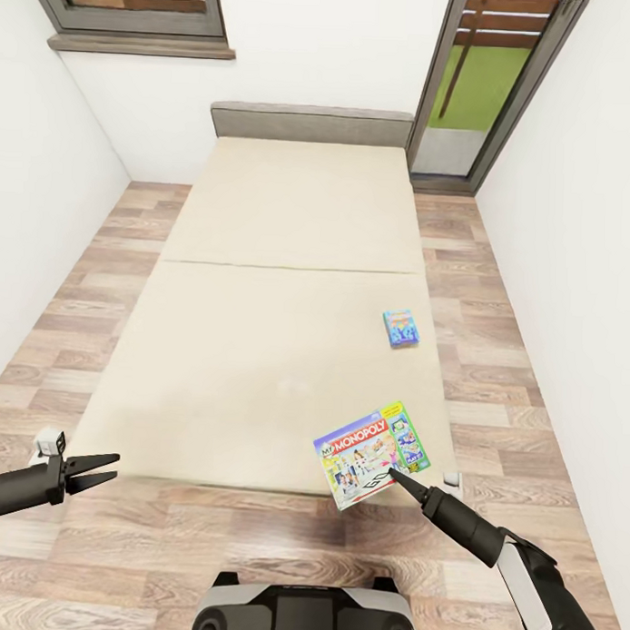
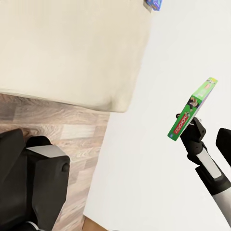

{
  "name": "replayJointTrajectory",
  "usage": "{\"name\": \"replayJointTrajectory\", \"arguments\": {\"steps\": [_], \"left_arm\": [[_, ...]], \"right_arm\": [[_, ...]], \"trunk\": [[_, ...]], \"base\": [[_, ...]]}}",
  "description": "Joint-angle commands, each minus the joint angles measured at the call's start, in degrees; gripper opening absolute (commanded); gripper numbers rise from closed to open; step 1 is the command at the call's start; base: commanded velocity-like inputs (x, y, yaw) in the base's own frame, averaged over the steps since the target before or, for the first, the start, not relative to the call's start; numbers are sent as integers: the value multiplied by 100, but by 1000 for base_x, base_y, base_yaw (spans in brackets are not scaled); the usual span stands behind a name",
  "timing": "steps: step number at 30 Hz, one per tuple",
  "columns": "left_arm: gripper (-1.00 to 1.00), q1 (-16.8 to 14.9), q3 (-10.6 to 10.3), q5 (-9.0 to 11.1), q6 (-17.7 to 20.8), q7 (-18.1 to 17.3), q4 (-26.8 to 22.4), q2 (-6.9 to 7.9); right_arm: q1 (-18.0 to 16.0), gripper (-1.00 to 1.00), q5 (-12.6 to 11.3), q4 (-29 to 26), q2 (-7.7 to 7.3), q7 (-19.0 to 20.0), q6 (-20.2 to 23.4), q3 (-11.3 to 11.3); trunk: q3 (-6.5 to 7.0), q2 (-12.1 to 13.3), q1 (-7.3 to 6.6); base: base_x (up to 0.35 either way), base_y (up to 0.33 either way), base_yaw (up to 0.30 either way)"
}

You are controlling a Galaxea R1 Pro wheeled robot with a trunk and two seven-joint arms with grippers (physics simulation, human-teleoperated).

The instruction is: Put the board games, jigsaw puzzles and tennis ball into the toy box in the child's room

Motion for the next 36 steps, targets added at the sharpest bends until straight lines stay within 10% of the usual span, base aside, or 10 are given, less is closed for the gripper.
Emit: {"name": "replayJointTrajectory", "arguments": {"steps": [1, 36], "left_arm": [[100, -2, 0, -7, 61, -26, -1, 1], [100, -2, 0, -13, 59, -26, -1, 1]], "right_arm": [[-2, -100, -31, 0, -1, 6, 45, -1], [-2, -100, -31, 0, 1, 4, 45, -1]], "trunk": [[3, -8, 3], [336, -8, 3]], "base": [[0, 0, 0], [0, 0, 0]]}}
